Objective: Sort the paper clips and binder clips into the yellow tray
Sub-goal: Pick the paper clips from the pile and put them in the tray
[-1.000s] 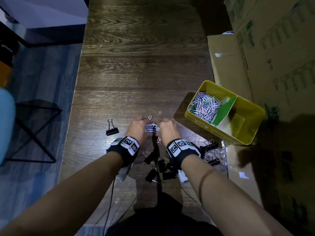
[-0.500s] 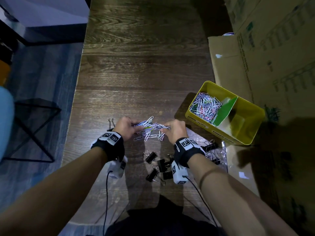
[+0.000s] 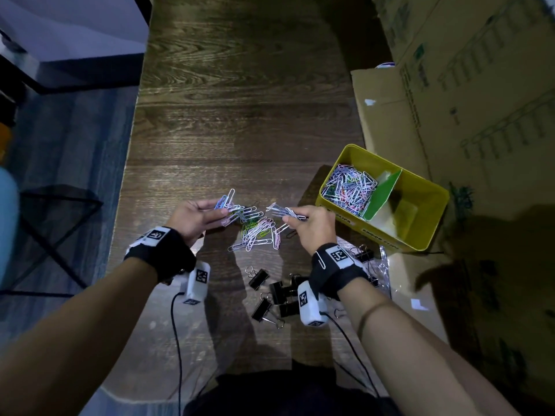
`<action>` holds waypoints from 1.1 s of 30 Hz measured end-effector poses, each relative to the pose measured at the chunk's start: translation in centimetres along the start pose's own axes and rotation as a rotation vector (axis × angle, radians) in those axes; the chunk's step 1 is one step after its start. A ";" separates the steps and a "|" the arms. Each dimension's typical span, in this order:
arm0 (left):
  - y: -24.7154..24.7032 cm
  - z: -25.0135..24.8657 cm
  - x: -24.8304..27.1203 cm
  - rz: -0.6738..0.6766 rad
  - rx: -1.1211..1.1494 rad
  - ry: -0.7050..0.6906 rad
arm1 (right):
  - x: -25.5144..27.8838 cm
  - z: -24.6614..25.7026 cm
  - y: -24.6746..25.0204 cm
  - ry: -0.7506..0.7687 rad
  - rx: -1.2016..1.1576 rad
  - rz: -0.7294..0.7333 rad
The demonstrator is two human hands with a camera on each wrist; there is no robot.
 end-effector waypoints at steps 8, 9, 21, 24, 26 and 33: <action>-5.4 -5.4 2.4 0.122 0.056 -0.072 | 1.8 0.7 4.7 -0.005 -0.310 -0.165; -6.8 -6.2 2.7 0.155 0.048 -0.085 | 2.1 1.0 5.6 0.001 -0.359 -0.198; -24.8 -6.4 3.0 0.306 -0.524 -0.259 | 1.5 1.3 16.7 0.032 -0.462 -0.512; -26.7 -5.3 3.0 0.348 -1.256 -0.588 | -0.6 0.7 17.5 0.003 -0.270 -0.498; -27.4 -3.7 3.0 0.509 -1.473 -0.631 | -1.9 0.7 17.5 -0.010 -0.119 -0.470; -23.7 -5.3 4.6 0.520 -1.166 -0.748 | -5.7 1.4 14.3 -0.031 0.268 -0.218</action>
Point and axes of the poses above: each hand's wrist, its own x-axis away from the middle knuckle, its own y-axis out of the back of the hand, z = x × y, the point moved 7 cm from there along -x, towards the middle knuckle, and after that the axes turned 6 degrees about -z, right-handed, at the moved point
